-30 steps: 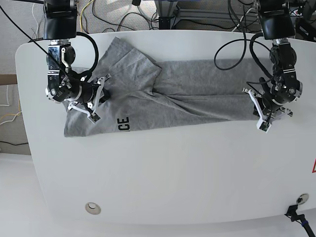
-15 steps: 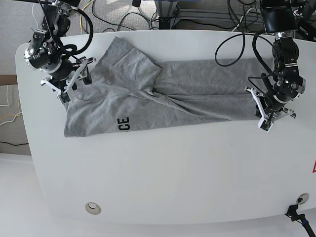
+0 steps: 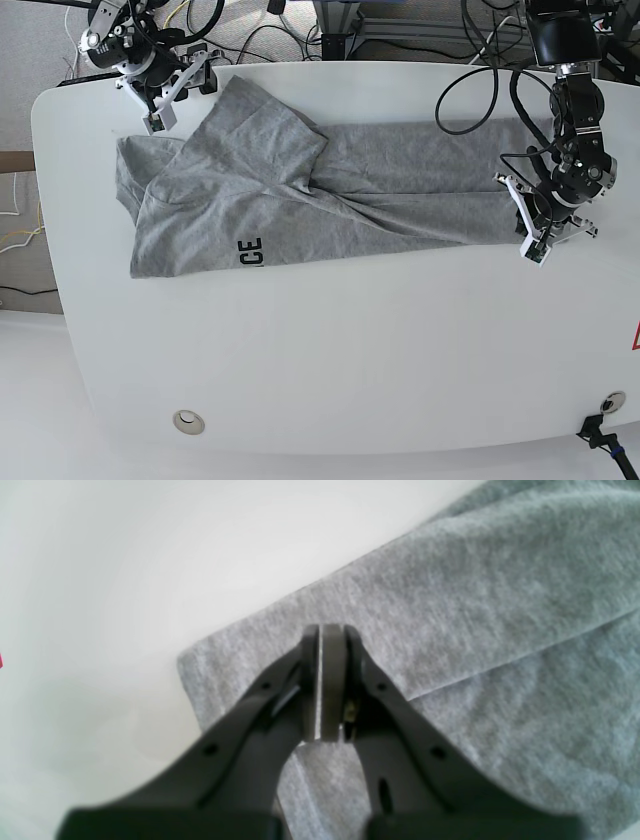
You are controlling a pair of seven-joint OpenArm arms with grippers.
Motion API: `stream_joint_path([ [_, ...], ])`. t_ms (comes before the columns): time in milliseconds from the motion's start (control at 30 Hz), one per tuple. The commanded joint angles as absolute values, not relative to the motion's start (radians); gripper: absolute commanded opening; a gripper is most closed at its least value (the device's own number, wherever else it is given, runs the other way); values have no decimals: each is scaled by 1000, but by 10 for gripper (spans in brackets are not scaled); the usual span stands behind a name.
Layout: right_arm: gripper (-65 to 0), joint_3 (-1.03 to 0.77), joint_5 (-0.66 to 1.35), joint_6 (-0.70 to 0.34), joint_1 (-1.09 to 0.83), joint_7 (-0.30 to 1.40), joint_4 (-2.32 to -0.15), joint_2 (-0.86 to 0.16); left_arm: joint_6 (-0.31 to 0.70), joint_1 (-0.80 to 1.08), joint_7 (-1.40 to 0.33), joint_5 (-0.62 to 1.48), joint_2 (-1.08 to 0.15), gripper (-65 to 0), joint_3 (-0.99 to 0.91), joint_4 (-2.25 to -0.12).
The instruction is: Fold the T-shirt properly
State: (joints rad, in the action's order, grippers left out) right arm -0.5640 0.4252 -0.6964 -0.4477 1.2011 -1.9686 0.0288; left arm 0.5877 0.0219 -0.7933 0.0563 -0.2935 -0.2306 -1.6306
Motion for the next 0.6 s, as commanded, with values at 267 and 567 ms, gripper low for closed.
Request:
stream_joint_path([
  [267,-338,-463,432,-698,-447,1187,-1962,71,584,10,-777,62,-311,-650,-236,-1647],
  [567,-344,-437,432,-698,-440,1182,-1905,65,584,24,-777,62,-312,-650,-240,-1649],
])
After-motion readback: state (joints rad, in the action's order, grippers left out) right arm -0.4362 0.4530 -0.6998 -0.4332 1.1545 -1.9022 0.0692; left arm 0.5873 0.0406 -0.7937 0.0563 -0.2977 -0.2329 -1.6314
